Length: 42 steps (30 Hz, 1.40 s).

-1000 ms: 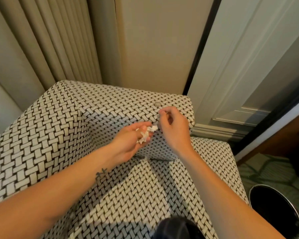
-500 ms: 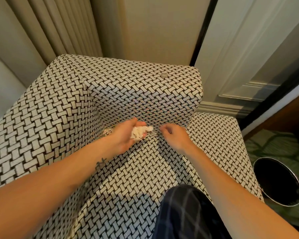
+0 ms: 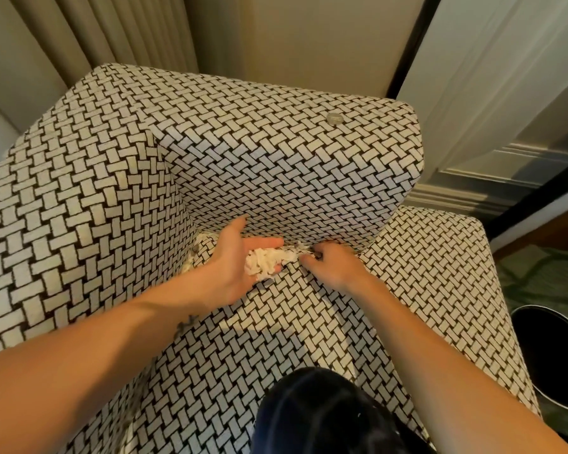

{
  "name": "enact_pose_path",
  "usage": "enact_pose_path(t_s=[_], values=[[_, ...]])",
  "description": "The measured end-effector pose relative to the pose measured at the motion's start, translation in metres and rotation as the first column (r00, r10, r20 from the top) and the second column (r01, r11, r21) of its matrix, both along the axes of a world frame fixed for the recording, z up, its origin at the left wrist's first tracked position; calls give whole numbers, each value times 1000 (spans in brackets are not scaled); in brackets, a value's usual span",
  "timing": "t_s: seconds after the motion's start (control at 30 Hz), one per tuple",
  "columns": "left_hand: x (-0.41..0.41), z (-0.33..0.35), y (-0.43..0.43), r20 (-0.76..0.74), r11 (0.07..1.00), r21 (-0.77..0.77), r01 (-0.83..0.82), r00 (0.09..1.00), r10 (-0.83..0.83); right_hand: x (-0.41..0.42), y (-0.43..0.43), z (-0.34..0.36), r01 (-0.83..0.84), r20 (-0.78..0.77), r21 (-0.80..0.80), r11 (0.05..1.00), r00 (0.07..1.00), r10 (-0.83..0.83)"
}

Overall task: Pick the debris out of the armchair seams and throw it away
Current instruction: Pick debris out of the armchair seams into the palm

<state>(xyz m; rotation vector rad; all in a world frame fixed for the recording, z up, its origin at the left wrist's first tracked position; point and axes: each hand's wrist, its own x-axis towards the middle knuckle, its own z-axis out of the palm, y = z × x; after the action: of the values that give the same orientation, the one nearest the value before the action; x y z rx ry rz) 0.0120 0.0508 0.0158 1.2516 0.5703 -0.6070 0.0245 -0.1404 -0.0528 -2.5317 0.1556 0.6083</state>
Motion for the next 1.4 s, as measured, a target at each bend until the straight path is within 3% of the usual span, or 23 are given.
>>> enact_pose_path(t_s=[0.13,0.3,0.43,0.63,0.87,1.03,1.27,1.4], values=[[0,-2,3,-2,999,-17,33,999,-33,10,11,-4,-36,-60,-129,991,998,28],[-2,0,-1,27,997,28,68,997,-69,19,19,-9,60,-23,-184,981,998,-66],[-5,4,-2,45,994,68,85,995,-88,21,17,-28,164,76,-107,981,985,-156],[-8,10,-2,79,1000,-6,11,997,-10,18,10,-35,166,117,27,986,979,-168],[-5,4,0,39,999,32,-6,999,5,29,23,-23,192,-28,-87,977,980,-195],[-4,-5,4,5,993,93,78,997,-79,27,19,-30,219,-23,7,976,975,-219],[-2,-11,5,18,993,95,70,997,-72,14,14,-32,190,67,132,973,978,-200],[-1,-8,3,1,990,93,104,995,-104,1,8,-23,186,67,355,916,973,-223]])
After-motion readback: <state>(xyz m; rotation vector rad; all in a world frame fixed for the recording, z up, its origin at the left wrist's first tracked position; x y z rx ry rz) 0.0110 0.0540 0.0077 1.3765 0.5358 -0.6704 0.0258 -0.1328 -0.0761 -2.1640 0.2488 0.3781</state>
